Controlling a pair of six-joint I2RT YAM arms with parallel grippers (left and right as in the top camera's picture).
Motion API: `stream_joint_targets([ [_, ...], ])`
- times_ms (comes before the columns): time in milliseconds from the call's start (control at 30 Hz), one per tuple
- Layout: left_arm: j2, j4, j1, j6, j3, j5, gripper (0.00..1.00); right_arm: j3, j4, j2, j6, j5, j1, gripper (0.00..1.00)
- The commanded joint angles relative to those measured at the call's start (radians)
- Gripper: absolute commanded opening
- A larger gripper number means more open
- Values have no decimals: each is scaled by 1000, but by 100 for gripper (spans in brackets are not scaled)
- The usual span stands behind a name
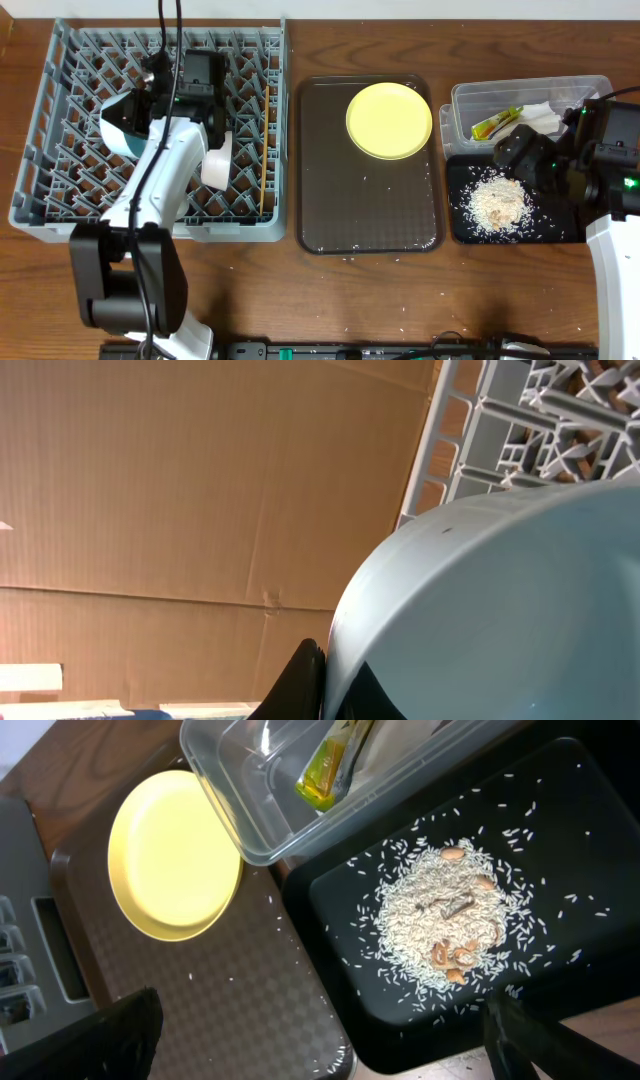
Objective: Sort waste into correct bins and load items into the dishwasher
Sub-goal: 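Carry the blue bowl left into the dish rack, then set the blue bowl upright in the rack slots and release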
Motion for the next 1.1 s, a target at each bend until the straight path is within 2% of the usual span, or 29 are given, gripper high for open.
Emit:
stream_joint_targets([
  [0, 27, 18, 3, -4, 12, -45, 7, 5, -1, 2, 3, -1, -8, 99],
  [400, 109, 30, 3, -45, 11, -38, 7, 5, -1, 2, 3, -1, -8, 99],
  [1067, 111, 83, 5, -112, 6, 57, 8, 5, -1, 2, 3, -1, -8, 99],
])
